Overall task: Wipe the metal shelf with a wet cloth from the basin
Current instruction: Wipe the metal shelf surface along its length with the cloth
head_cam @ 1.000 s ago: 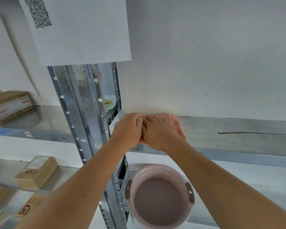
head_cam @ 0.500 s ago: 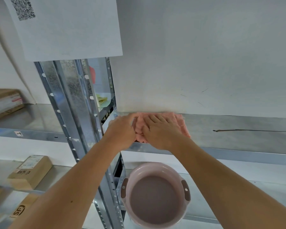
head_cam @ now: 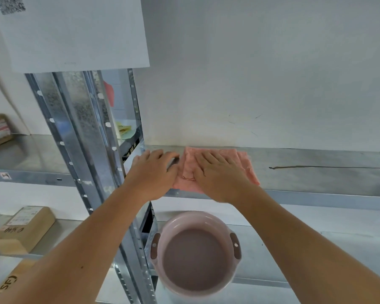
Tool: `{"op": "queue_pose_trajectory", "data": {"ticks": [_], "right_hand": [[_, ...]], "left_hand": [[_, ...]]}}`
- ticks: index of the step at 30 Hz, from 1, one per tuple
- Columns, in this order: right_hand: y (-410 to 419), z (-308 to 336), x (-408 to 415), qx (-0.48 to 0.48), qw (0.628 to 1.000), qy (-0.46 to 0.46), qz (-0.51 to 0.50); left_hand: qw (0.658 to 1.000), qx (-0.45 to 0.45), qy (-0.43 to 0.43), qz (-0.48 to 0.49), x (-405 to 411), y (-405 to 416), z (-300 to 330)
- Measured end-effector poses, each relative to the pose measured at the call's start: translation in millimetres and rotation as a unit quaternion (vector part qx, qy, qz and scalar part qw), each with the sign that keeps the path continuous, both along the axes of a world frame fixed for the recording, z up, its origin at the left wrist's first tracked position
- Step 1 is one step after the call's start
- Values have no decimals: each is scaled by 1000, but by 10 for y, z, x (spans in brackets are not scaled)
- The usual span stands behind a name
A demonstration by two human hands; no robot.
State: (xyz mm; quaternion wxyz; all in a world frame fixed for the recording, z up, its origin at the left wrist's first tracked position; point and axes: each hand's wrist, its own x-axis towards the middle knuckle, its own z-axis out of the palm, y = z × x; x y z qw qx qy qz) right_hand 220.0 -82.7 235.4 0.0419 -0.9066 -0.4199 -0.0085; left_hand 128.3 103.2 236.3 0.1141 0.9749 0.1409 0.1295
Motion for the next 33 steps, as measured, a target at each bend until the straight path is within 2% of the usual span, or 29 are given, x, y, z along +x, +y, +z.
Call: {"op": "queue_pose_trajectory", "data": {"ticks": [3, 7, 11, 16, 24, 26, 29, 31, 33], "right_hand": [[-262, -21, -213, 20, 1000, 13, -17], [-254, 58, -76, 3, 999, 31, -39], [-227, 80, 18, 4, 998, 28, -52], [-536, 38, -80, 13, 998, 28, -55], [-426, 113, 26, 23, 996, 43, -71], [-516, 87, 3, 29, 996, 43, -73], [-701, 83, -14, 35, 995, 44, -79], [-856, 57, 34, 22, 996, 38, -79], [-1025, 35, 167, 10, 997, 18, -78]], "left_hand": [[1000, 16, 14, -1, 0, 0, -18], [999, 26, 21, -2, 7, 16, -22], [995, 87, 53, -16, 34, 57, -57], [994, 103, 35, -16, 66, 87, -99], [986, 148, 70, -15, 23, 71, -50], [993, 102, 61, -7, 11, 33, -28], [1000, 22, -1, 10, 17, -128, 72], [998, -56, -40, -12, 49, -337, 133], [992, -96, -60, -46, 107, -590, 151]]}}
